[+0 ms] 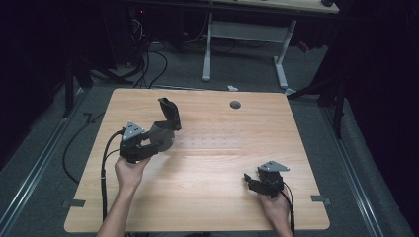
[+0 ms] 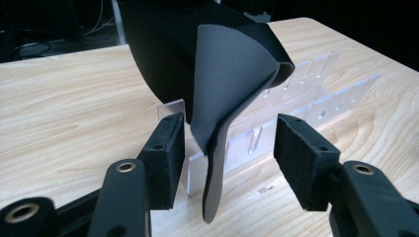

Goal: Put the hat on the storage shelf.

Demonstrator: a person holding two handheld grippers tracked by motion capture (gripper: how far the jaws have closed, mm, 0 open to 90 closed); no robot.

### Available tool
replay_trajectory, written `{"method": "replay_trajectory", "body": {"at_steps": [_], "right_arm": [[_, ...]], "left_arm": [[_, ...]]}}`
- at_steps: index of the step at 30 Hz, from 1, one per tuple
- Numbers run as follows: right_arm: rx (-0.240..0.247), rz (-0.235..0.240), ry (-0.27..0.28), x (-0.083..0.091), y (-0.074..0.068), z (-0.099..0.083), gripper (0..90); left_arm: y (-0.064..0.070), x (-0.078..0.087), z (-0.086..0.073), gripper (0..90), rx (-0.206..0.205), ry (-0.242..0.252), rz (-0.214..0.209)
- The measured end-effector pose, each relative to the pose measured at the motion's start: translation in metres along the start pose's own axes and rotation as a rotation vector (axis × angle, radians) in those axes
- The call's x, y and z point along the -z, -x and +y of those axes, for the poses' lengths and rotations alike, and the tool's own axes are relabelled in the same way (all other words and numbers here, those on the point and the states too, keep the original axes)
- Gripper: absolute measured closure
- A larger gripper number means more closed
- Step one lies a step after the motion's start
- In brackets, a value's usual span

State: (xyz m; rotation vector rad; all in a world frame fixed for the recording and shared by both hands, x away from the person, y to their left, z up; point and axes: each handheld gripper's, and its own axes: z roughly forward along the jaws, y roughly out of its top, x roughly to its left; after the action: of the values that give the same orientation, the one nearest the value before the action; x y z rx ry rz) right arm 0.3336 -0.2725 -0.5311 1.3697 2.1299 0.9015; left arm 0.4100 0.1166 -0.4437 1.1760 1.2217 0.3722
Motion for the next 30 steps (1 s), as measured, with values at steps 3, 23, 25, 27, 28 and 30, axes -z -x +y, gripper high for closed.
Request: {"method": "replay_trajectory", "body": {"at_steps": [3, 23, 25, 27, 28, 30], "right_arm": [[0.001, 0.0, 0.0, 0.0, 0.0, 0.0, 37.2], [-0.002, 0.0, 0.0, 0.0, 0.0, 0.0, 37.2], [-0.002, 0.0, -0.001, 0.0, 0.0, 0.0, 37.2], [-0.002, 0.0, 0.0, 0.0, 0.0, 0.0, 37.2], [-0.002, 0.0, 0.0, 0.0, 0.0, 0.0, 37.2], [-0.002, 0.0, 0.0, 0.0, 0.0, 0.0, 37.2]], "left_arm": [[-0.001, 0.005, -0.001, 46.6, -0.001, -0.002, 0.001], [0.005, 0.031, -0.003, 46.2, 0.023, -0.005, -0.054], [0.005, 0.032, -0.005, 45.4, 0.036, -0.02, -0.049], [0.004, 0.032, -0.006, 44.7, 0.047, -0.047, -0.046], [0.004, 0.032, -0.006, 45.1, 0.047, -0.047, -0.046], [0.004, 0.033, -0.008, 46.5, 0.039, -0.054, -0.046]]}}
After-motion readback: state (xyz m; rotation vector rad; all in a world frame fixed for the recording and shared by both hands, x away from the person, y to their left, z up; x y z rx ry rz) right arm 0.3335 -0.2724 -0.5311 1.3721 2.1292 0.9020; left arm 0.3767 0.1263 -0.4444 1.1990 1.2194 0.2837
